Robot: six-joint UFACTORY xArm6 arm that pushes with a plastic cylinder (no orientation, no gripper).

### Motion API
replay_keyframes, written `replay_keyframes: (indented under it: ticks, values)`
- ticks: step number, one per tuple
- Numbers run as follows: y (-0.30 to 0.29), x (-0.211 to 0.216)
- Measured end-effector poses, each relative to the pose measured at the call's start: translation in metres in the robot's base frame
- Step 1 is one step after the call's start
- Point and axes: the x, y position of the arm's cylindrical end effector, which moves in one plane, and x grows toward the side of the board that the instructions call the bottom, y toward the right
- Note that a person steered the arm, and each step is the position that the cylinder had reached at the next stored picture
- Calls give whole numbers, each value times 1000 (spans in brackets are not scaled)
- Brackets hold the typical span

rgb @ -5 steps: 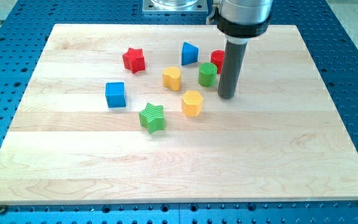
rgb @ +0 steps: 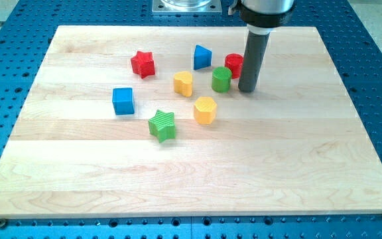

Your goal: Place the green circle and heart in a diagonal line

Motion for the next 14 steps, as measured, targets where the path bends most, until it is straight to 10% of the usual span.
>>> replay_keyframes:
  ticks: [7, 12, 14]
  values:
    - [-185, -24]
    - [-197, 81]
    - [-119, 46]
